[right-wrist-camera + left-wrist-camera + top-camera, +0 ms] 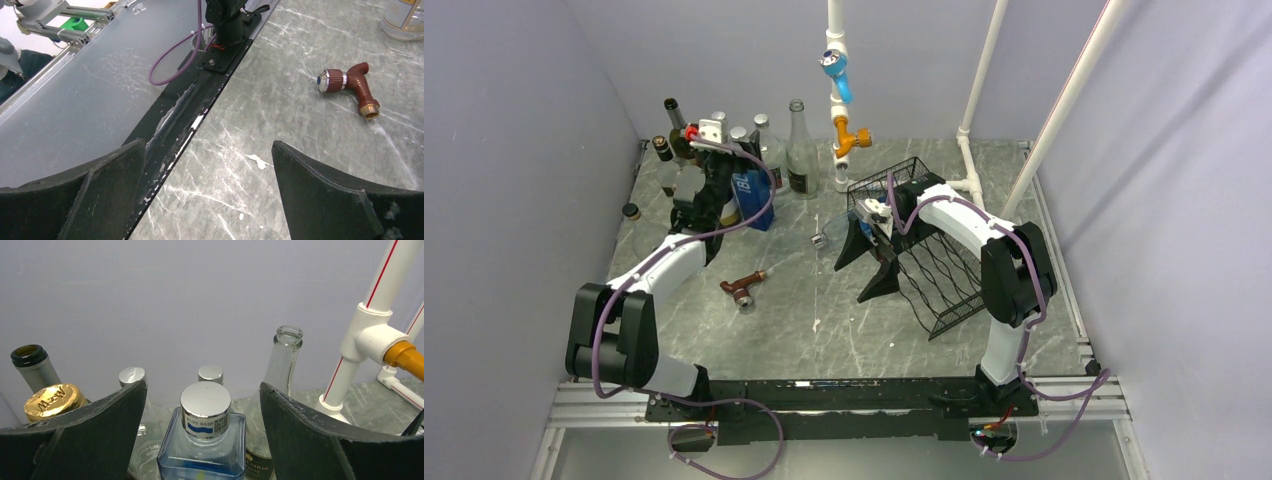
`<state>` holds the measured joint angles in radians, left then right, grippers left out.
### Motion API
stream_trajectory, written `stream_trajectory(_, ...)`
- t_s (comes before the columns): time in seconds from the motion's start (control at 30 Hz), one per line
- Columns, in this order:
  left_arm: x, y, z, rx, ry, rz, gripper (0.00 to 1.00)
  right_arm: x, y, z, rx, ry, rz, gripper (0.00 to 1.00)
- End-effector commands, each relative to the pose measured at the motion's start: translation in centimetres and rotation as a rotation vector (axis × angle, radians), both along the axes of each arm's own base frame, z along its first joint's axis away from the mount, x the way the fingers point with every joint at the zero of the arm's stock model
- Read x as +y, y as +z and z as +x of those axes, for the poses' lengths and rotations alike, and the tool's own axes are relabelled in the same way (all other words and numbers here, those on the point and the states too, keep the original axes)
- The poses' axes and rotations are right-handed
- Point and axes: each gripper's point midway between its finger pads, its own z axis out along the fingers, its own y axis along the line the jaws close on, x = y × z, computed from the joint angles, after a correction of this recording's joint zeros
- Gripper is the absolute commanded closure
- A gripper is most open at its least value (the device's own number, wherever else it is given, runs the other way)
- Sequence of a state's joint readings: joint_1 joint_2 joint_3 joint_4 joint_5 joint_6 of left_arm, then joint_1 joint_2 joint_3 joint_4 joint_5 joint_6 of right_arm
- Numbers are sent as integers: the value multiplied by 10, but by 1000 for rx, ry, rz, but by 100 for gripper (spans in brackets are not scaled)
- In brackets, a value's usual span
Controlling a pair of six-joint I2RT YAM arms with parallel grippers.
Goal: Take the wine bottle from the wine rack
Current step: Place the wine bottle at the center of the board, then pick up the wine bottle from the wine rack.
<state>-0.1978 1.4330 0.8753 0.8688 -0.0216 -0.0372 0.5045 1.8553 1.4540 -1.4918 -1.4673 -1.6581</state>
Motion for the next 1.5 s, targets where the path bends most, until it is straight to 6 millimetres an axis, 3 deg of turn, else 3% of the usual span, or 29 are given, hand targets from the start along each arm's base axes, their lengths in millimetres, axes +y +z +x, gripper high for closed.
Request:
stream_trajectory(0.0, 4, 45, -12, -81, 7, -25, 11, 2, 12, 6, -57, -8, 56, 1)
stream_trajectory(0.27, 1, 63, -30, -21, -36, -45, 1, 2, 13, 7, -58, -12, 57, 1)
stream_trajectory(0.47, -2, 78, -56, 12, -78, -68, 1, 2, 16, 8, -38, -17, 48, 1)
stream_trajectory(0.73, -10, 77, -100, 127, -174, -134, 0, 4, 26, 10, 25, -27, 13, 0)
stream_trajectory(0.9, -15, 62, -136, 181, -238, -149, 1, 4, 34, 14, 44, -40, -27, 0)
stream_trajectory(0.97, -22, 47, -151, 211, -288, -158, 0, 4, 32, 21, 48, -66, -79, 0)
stream_trajectory(1.13, -29, 22, -189, 268, -368, -198, 1, 4, 22, 46, 11, -281, -218, 0)
stream_trajectory(1.27, -30, -1, -205, 349, -382, -235, 0, -6, 23, 55, -82, -385, -263, 0)
stream_trajectory(1.47, -48, -31, -223, 476, -491, -341, 0, -25, 18, 71, -249, -546, -302, 0)
